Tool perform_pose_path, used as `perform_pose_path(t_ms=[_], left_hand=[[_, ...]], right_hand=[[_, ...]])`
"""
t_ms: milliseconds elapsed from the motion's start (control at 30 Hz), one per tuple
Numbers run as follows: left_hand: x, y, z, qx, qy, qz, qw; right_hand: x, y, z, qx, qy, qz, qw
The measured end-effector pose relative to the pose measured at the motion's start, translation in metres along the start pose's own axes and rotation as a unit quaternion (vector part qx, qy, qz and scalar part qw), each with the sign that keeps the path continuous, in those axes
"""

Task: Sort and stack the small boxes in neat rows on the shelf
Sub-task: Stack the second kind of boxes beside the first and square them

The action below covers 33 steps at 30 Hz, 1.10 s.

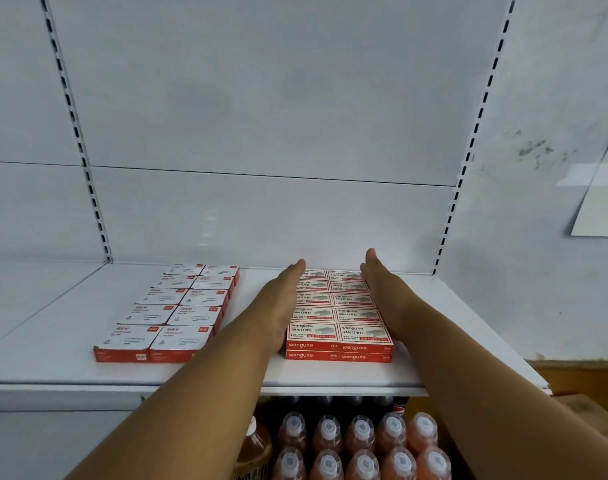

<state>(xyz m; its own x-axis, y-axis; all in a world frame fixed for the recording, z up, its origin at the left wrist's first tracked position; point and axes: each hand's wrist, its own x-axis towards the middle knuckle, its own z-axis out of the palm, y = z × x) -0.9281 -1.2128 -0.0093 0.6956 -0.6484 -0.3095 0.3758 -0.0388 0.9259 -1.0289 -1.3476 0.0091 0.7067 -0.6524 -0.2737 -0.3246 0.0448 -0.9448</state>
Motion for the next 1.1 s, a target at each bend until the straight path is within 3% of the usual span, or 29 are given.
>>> perform_pose_path(t_ms=[300,433,700,1000,1100], left_hand=[[0.012,0.004,-0.002,-0.017,0.018,0.023,0.999],[0.005,0.023,0.006,-0.084,0.020,0.037,0.996],[0.033,0.016,0.004,-0.053,0.009,0.000,0.999],[0.044,0.013,0.000,-0.027,-0.015,-0.009,0.999],[0.046,0.014,0.002,0.008,-0.021,-0.012,1.000]], right_hand=[[-0.005,-0.004,0.001,0.050,-0.006,-0.005,0.999],[0.003,-0.012,0.002,0.081,-0.007,0.011,0.997],[0.022,-0.006,0.001,-0.004,-0.021,-0.028,0.999],[0.027,-0.001,-0.003,0.003,-0.056,-0.011,0.998],[0.032,-0.001,-0.003,-0.056,-0.037,-0.017,0.998]])
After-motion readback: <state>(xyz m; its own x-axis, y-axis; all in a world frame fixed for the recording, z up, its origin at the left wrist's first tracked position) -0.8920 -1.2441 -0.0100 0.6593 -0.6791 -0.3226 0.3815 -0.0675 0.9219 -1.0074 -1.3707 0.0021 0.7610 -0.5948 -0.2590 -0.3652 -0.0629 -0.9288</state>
